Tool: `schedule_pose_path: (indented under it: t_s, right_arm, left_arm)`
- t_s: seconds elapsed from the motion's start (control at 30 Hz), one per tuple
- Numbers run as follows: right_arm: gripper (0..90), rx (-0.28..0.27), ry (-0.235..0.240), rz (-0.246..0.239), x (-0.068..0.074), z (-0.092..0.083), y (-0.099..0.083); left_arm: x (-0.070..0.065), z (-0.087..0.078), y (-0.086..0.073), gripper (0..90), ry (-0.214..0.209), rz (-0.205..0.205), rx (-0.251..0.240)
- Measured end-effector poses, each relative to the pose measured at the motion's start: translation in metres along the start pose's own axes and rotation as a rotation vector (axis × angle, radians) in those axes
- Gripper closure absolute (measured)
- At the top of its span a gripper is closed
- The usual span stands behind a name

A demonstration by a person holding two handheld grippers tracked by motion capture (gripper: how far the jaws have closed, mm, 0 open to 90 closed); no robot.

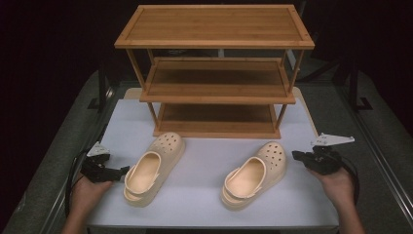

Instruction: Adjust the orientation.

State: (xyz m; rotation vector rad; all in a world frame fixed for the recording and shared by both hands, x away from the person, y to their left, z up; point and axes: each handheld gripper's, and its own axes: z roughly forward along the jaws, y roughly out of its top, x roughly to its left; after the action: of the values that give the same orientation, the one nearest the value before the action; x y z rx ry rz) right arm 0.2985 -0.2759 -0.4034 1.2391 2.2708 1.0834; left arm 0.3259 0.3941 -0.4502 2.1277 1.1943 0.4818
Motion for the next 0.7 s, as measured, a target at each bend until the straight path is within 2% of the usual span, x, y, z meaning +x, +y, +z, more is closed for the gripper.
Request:
schedule_pose_path:
  t_s: [0.03,0.17,0.33,0.47,0.7]
  right_arm:
    - [89.8,0.000,0.004,0.002,0.006,-0.003,-0.007]
    - [89.8,-0.006,0.035,0.010,0.014,-0.004,-0.016]
    - [89.8,0.033,0.062,-0.004,0.027,0.001,-0.025]
    - [89.8,0.049,0.061,-0.018,0.030,0.007,-0.025]
    - [89.8,0.073,0.040,-0.018,0.026,0.014,-0.026]
  left_arm:
    - [0.000,0.000,0.000,1.2,0.000,0.000,0.000]
    - [0.000,0.000,0.000,1.2,0.000,0.000,-0.001]
    - [0.000,0.000,0.000,1.2,0.000,0.000,0.000]
    - [0.000,0.000,0.000,1.2,-0.001,0.000,0.000]
    - [0.000,0.000,0.000,1.2,0.000,0.000,0.000]
